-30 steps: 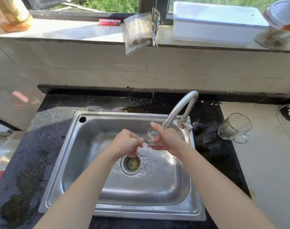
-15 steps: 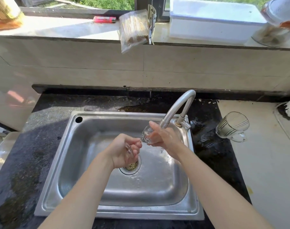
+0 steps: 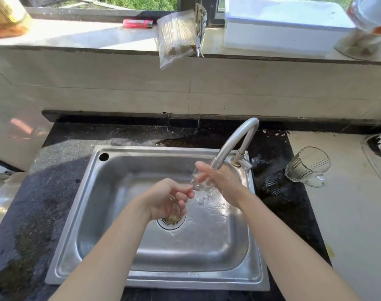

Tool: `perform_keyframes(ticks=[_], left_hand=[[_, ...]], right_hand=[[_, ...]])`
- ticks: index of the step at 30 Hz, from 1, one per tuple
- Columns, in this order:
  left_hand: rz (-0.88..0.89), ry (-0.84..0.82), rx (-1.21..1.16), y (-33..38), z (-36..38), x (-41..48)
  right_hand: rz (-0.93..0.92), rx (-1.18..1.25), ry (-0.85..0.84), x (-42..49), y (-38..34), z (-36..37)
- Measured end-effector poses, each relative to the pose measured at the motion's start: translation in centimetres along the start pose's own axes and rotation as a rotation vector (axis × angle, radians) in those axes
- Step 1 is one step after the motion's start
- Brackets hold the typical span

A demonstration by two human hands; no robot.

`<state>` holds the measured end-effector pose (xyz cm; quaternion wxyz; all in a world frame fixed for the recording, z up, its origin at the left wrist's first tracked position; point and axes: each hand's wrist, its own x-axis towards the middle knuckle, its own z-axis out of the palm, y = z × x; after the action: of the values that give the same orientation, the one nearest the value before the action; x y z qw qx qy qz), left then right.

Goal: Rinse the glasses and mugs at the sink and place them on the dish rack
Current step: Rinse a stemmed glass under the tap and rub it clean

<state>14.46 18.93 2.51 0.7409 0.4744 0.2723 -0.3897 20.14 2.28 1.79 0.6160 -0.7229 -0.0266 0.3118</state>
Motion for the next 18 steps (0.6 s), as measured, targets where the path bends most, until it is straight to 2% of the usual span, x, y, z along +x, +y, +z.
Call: perform_keyframes(ticks=[3,5,7,8,9,11,14,18], left_hand=[[-0.01,0.031,0.013,-0.2,-0.2,0.1],[0.065,0.121,0.302,-0.2,0.3,0.4],[0.188,0.272,0.743,-0.3,1.0,0.9],[0.243,0.328,0.886,-0.3,1.3,1.2],[0.281,0.354,0.92,-0.4,1.5,1.4],[0.287,0.321,0.748,-0.4,1.2,1.7],[0.159,0.168,0.277,0.0,0.0,1.2],[0.026,0.019,0.0,-0.6,-0.6,0.7]], right_hand=[[0.028,-0.02,0.077,0.5,0.3,0.2],[0.148,-0.049,0.17,1.1,0.7,0.8],[0.251,-0.153,0.286,1.7,1.2,1.1],[0.268,-0.183,0.337,1.9,1.3,1.2],[0.267,-0.177,0.371,2.0,1.3,1.2],[0.234,-0.064,0.373,2.0,1.1,1.1],[0.118,0.274,0.254,1.4,1.3,0.6],[0.08,0.338,0.162,1.7,1.6,0.9]])
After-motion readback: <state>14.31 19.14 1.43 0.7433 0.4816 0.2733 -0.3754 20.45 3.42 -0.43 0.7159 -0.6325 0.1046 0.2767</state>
